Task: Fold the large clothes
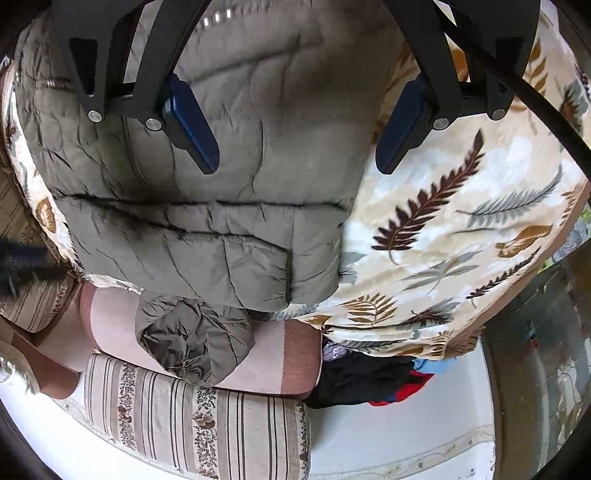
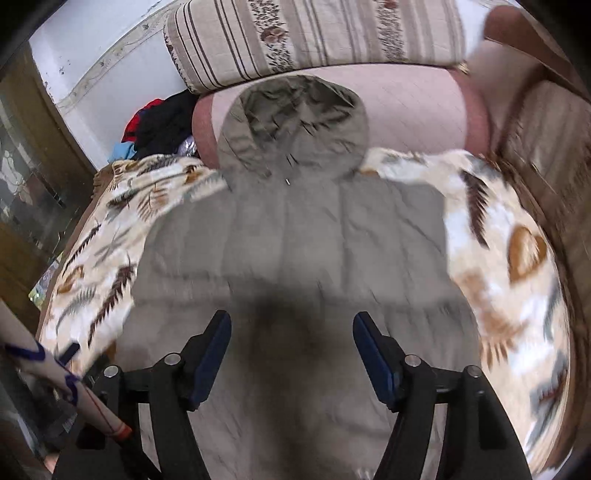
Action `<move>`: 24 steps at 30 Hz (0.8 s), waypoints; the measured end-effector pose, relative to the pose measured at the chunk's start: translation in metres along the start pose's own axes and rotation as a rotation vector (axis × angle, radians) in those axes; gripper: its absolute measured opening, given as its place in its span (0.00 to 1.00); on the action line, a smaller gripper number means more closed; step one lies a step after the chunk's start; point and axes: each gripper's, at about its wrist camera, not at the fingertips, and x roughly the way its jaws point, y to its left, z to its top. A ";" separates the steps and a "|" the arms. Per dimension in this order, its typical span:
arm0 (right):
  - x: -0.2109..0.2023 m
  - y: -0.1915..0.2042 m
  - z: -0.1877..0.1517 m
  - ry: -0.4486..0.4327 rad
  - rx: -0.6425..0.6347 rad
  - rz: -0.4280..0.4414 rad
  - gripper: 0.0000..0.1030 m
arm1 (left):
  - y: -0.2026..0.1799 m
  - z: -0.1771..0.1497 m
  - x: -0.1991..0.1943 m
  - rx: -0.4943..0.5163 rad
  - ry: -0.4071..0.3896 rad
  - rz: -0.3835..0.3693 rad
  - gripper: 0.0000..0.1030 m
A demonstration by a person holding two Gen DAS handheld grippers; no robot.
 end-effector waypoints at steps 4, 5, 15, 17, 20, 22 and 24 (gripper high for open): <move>0.040 0.010 0.066 0.010 0.030 -0.011 0.72 | 0.006 0.013 0.025 -0.009 -0.009 0.003 0.83; 0.049 0.012 0.080 0.010 0.044 -0.018 0.72 | 0.009 0.015 0.030 -0.013 -0.015 0.008 0.83; 0.131 0.024 0.241 -0.082 0.233 -0.016 0.87 | 0.034 0.000 0.076 -0.055 0.049 -0.112 0.83; 0.148 0.029 0.265 -0.107 0.264 -0.007 0.87 | 0.033 -0.002 0.078 -0.053 0.060 -0.131 0.83; 0.173 0.035 0.291 -0.141 0.319 -0.011 0.87 | 0.033 -0.004 0.083 -0.052 0.084 -0.153 0.83; 0.194 0.035 0.303 -0.132 0.366 -0.008 0.87 | 0.033 -0.004 0.086 -0.054 0.098 -0.163 0.83; 0.210 0.034 0.307 -0.117 0.377 -0.027 0.87 | 0.033 -0.005 0.086 -0.052 0.099 -0.163 0.83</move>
